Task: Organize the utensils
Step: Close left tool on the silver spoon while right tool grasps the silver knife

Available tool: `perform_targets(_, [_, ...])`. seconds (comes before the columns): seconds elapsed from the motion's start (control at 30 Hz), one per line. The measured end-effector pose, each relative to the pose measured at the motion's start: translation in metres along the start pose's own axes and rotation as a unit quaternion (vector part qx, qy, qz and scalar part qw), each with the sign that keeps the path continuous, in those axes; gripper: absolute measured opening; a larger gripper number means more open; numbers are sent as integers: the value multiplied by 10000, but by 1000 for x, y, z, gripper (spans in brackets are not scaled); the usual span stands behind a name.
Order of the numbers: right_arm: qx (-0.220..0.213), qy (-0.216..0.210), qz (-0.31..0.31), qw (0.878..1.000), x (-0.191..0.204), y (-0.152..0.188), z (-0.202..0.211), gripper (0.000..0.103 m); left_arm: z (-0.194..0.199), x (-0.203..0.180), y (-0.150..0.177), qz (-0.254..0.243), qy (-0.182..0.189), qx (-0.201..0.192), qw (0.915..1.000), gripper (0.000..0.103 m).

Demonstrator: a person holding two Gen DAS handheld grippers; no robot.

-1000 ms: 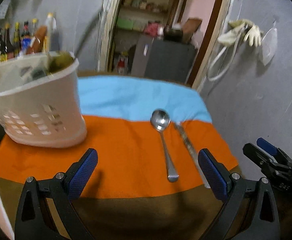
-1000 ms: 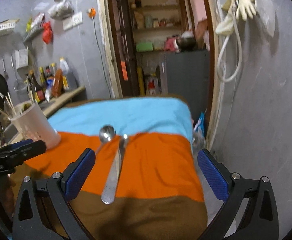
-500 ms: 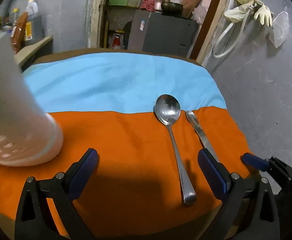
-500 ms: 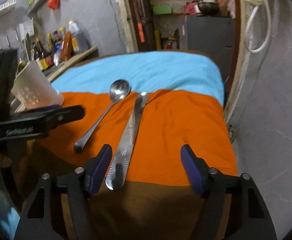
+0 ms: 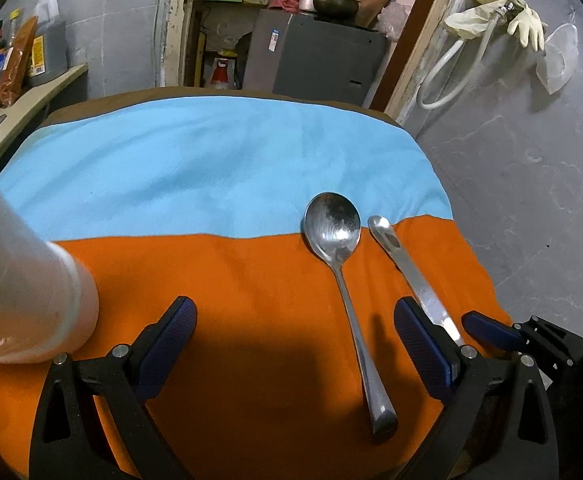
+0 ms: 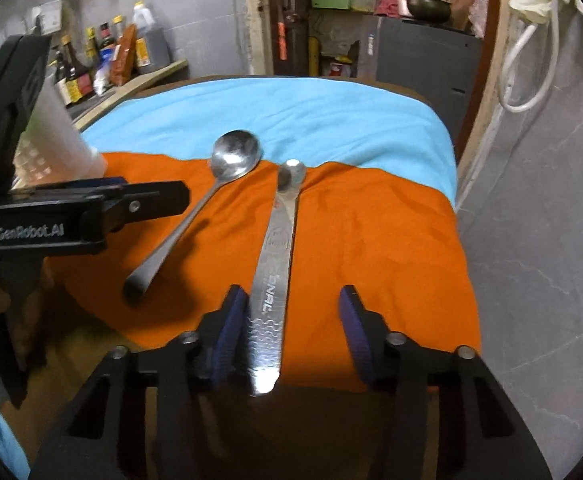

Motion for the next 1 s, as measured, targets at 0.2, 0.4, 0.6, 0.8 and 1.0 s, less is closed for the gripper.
perform_targets(0.2, [8, 63, -193, 9998, -12, -8, -2, 20, -15, -7, -14, -151, -183, 119, 9996, 91])
perform_targets(0.4, [-4, 267, -381, 9989, -19, -8, -1, 19, -33, -18, -27, -539, -560, 191, 9968, 77])
perform_targets(0.6, [-20, 176, -492, 9986, -24, -7, -1, 19, -51, -28, -37, -869, -956, 255, 9913, 77])
perform_targets(0.8, [-26, 97, -542, 9985, -24, -8, -1, 19, -60, -25, -46, -792, -1033, 206, 9913, 77])
perform_targets(1.0, [13, 20, -477, 9989, -28, -24, -12, 20, -50, -19, -46, -690, -903, 72, 9935, 48])
Point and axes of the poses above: each gripper's, at about its wrist camera, not at the fingertips, and z roughly against the way its jaws point, x to its left, y to its underside, the point moved 3 cm from there along -z, roughly the way its jaws point, and after that the axes turned 8 degrees about x, right-handed, at the moved point
